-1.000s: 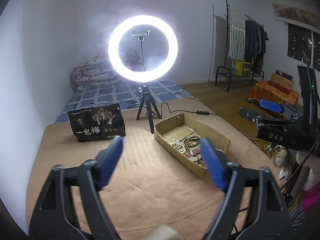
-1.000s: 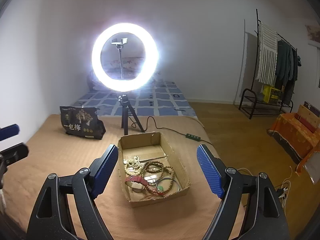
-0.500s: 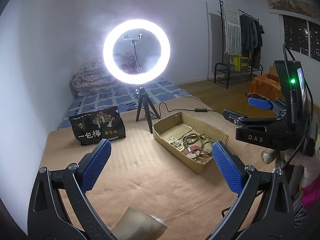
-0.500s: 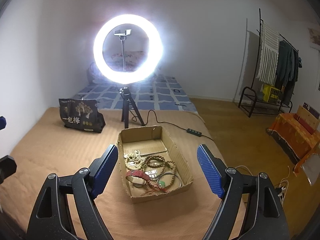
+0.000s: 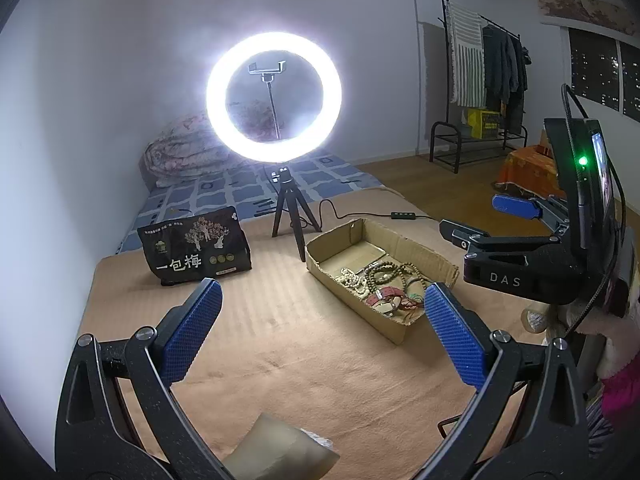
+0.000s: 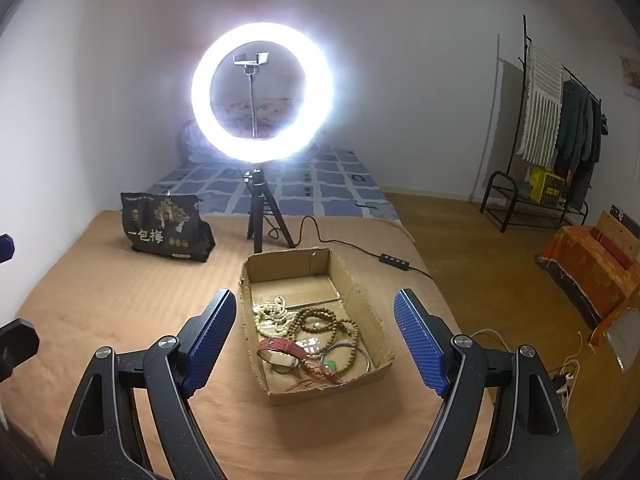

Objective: Organize jewelry

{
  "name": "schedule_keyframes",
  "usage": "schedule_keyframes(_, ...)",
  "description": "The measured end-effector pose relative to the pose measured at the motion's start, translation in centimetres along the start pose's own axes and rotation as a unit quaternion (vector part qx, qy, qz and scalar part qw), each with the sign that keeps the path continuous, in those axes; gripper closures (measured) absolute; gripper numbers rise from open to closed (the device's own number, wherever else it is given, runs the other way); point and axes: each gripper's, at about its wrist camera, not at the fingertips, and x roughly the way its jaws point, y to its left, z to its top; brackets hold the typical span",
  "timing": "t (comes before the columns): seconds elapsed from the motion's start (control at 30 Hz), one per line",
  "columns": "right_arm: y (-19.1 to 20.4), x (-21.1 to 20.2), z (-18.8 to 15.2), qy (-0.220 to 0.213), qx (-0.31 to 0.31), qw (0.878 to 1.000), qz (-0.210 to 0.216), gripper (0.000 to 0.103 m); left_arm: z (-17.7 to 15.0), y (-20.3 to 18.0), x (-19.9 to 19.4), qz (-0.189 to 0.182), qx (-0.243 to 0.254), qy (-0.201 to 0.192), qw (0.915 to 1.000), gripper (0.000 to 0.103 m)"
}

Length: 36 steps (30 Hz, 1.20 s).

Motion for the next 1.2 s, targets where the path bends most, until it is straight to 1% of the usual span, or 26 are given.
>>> schedule_keyframes(0.27, 0.13, 0.12, 0.08, 0.001, 0.001, 1.0, 0.001, 0.022, 0.01, 0.09, 0.0, 0.002, 0.001, -0.004, 1.0, 0.0)
schedule_keyframes(1.2, 0.18, 0.13, -0.03, 0.001, 0.001, 1.0, -0.001, 0.022, -0.16, -0.07, -0.08, 0.002, 0.0, 0.0, 1.0, 0.0)
